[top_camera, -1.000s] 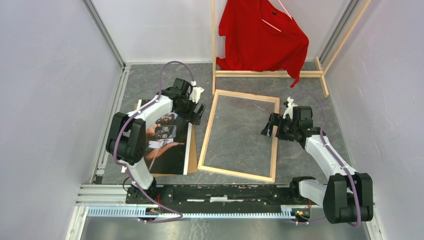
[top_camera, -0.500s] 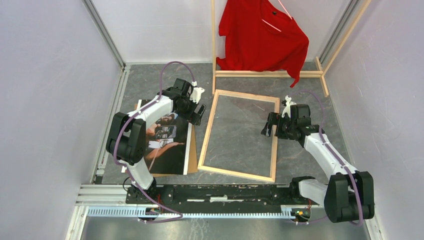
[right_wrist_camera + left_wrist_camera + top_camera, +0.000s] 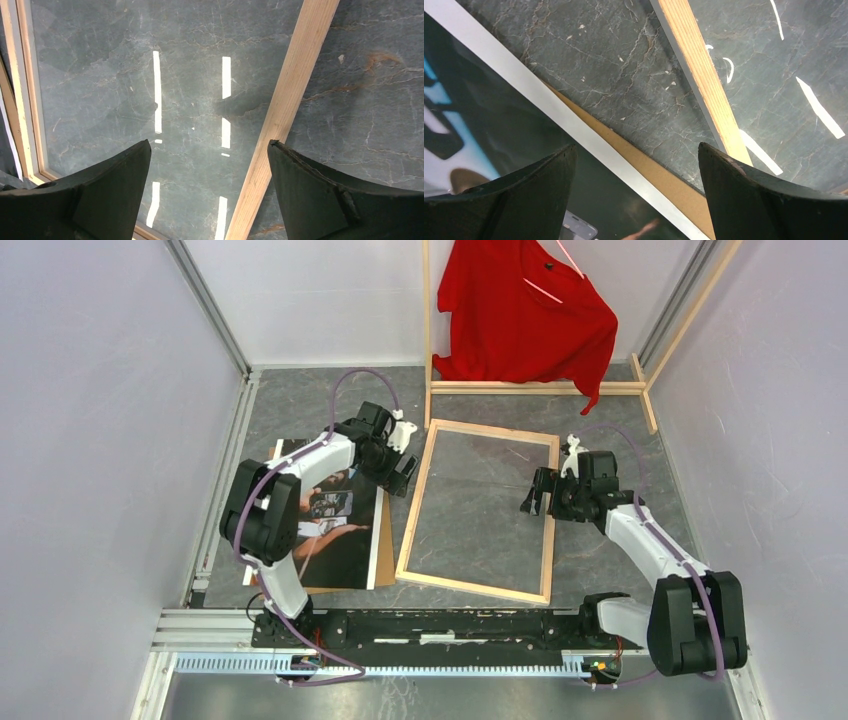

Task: Put the photo into the frame
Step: Place the photo frame item in the photo frame.

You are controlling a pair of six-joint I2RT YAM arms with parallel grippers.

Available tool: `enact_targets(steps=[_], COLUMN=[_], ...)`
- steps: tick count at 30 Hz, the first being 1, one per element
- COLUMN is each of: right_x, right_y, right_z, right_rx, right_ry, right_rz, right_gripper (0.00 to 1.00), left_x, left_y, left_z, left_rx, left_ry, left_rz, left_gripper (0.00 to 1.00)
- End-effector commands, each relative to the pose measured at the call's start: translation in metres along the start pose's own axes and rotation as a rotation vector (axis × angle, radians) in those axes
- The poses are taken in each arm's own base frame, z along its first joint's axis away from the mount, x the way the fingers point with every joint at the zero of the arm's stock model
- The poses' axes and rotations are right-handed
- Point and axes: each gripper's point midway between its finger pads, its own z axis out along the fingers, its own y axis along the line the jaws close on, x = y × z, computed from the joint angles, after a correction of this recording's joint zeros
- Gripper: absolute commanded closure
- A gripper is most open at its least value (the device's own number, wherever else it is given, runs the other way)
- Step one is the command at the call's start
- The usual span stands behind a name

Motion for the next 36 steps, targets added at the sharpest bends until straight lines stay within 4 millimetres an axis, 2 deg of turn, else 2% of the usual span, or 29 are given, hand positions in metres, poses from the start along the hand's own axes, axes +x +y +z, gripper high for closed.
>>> enact_targets(steps=[1, 10, 21, 30, 36], right_x=[0.0, 0.012, 0.018, 0.015, 0.001], right_y=[0.003, -0.007, -0.005, -0.004, -0.002], right_z=[0.005, 0.012, 0.018, 0.024, 0.02], right_rx=[-0.025, 0.015, -0.003, 0.011, 0.023], right_ry=[-0.008, 0.028, 0.04, 0.046, 0.023], right_rz=[-0.002, 0.013, 0.026, 0.017, -0.007], right_gripper=[0.07, 0.08, 0.09, 0.09, 0.09], left_x=[-0.001, -0.002, 0.004, 0.001, 0.0], left_y=[0.003, 0.002, -0.003, -0.007, -0.01], left_z=[0.011, 0.011, 0.025, 0.029, 0.027], left_rx=[-0.011, -0.012, 0.005, 0.015, 0.024], left_ry=[0.0, -0.002, 0.012, 0.012, 0.004], left_rz=[0.043, 0.055, 0.059, 0.069, 0.073], left_gripper=[0.04, 0.04, 0.04, 0.04, 0.04])
